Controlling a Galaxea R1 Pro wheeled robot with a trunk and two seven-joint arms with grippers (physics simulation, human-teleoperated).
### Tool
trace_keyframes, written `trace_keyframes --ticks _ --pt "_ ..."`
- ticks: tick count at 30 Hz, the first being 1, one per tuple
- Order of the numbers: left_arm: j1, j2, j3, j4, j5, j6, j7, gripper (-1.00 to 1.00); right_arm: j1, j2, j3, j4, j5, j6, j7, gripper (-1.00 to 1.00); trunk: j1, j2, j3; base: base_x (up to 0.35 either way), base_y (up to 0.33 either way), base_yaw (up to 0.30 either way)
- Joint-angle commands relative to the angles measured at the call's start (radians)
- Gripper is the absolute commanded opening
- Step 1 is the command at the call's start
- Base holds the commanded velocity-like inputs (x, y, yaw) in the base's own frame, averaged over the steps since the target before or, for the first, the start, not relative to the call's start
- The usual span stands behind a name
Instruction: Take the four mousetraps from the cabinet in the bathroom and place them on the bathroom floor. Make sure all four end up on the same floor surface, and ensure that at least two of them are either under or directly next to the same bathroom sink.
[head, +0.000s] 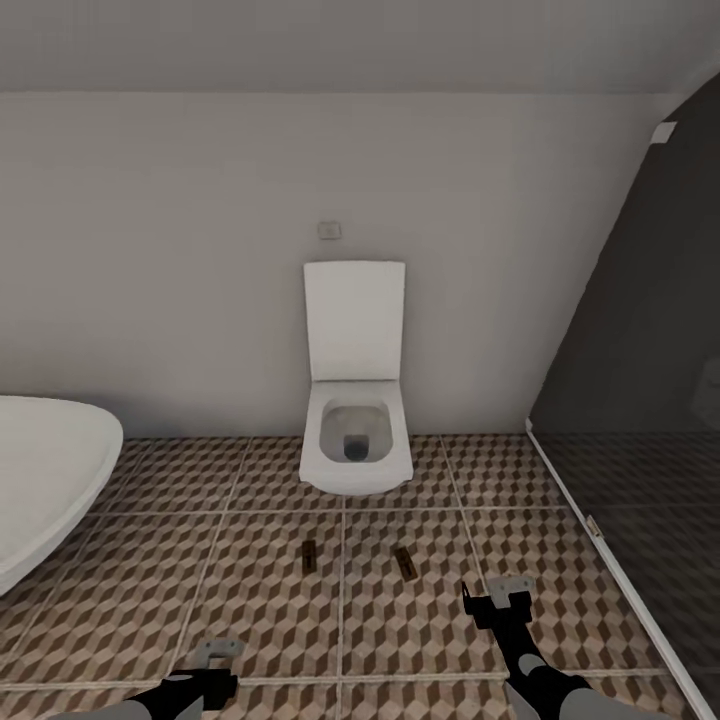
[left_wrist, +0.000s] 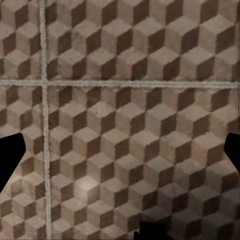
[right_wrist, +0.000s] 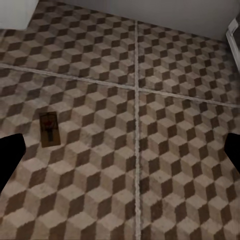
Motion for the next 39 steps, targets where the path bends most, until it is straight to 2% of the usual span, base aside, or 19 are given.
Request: trace_keyframes --ticks 1,14,25,39 --pt "-0.001 -0.002 -0.008 0.002 0.013 -0.003 0.001 1.00 0.000 0.000 0.008 0.001 0.001 0.000 -0.008 1.00 -0.004 0.007 0.004 0.000 0.000 0.000" --pt "-0.001 -0.004 -0.007 0.001 0.088 -0.003 0.001 1.00 0.000 -0.001 0.008 0.001 0.001 -0.001 -0.008 1.00 -0.054 0.098 0.066 0.000 0.000 0.000" --pt "-0.001 -0.004 -0.007 0.000 0.098 -0.003 0.001 1.00 0.000 -0.001 0.008 0.001 0.001 0.000 -0.008 1.00 -0.096 0.175 0.118 0.000 0.000 0.000" --pt "-0.001 -0.005 -0.006 -0.002 0.099 -0.001 0.000 1.00 0.000 0.000 0.008 0.001 0.001 0.001 -0.010 1.00 -0.096 0.175 0.131 0.000 0.000 0.000"
